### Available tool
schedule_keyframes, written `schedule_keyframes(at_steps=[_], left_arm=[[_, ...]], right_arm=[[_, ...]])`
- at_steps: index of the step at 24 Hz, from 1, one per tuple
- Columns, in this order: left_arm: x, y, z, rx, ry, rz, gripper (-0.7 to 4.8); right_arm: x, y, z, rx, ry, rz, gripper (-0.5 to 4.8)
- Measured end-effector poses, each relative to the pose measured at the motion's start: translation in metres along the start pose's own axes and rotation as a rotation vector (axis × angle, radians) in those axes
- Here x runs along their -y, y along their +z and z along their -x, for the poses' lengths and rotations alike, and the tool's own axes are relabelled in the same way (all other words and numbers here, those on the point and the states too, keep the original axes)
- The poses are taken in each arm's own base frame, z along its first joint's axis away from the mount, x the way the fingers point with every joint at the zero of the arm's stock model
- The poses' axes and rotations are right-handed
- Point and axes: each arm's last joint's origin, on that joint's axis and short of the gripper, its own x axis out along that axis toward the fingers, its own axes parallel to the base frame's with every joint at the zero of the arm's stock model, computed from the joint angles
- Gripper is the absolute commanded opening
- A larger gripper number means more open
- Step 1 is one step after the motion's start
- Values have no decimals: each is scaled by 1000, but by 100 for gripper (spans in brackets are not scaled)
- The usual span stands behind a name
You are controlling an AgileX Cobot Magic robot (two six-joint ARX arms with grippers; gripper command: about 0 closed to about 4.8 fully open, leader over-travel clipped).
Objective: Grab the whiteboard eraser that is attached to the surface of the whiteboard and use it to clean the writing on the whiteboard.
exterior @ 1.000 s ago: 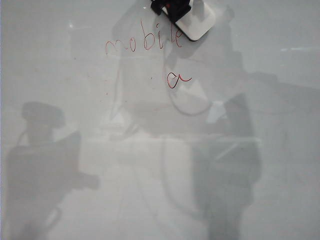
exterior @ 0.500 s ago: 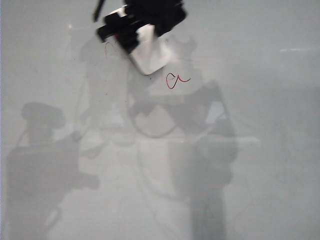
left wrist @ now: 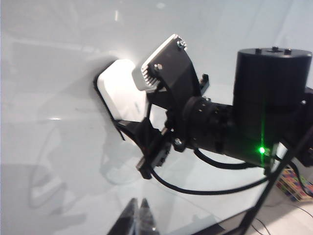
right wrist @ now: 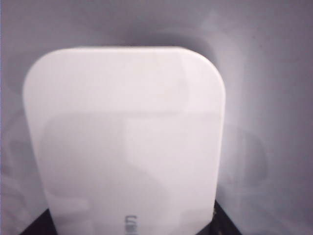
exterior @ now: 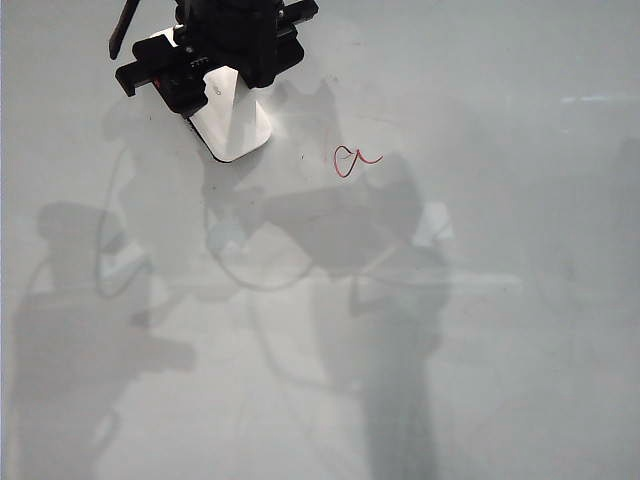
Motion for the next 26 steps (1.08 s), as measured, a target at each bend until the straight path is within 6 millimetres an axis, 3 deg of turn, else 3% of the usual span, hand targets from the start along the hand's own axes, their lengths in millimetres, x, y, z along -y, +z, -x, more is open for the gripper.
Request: schedule_keyframes(at_steps=[4, 8, 15, 17, 21, 26], left_arm=[[0, 0, 0, 4, 17, 0, -5], [0, 0, 0, 4, 17, 0, -5], [-4, 1, 0, 29, 122, -1, -5], [-4, 1, 0, 34, 141, -1, -5], [-4, 1, 0, 34, 144, -1, -5], [-4, 1, 0, 35, 145, -1, -5]], right_arm=[[1, -5, 2, -98, -117, 44, 242], [19, -10, 15, -149, -160, 70, 242], [54, -55, 70, -216, -221, 132, 241], [64, -66, 76, -221, -229, 129, 241], [81, -83, 63, -233, -229, 108, 240], [85, -87, 49, -174, -191, 64, 240]])
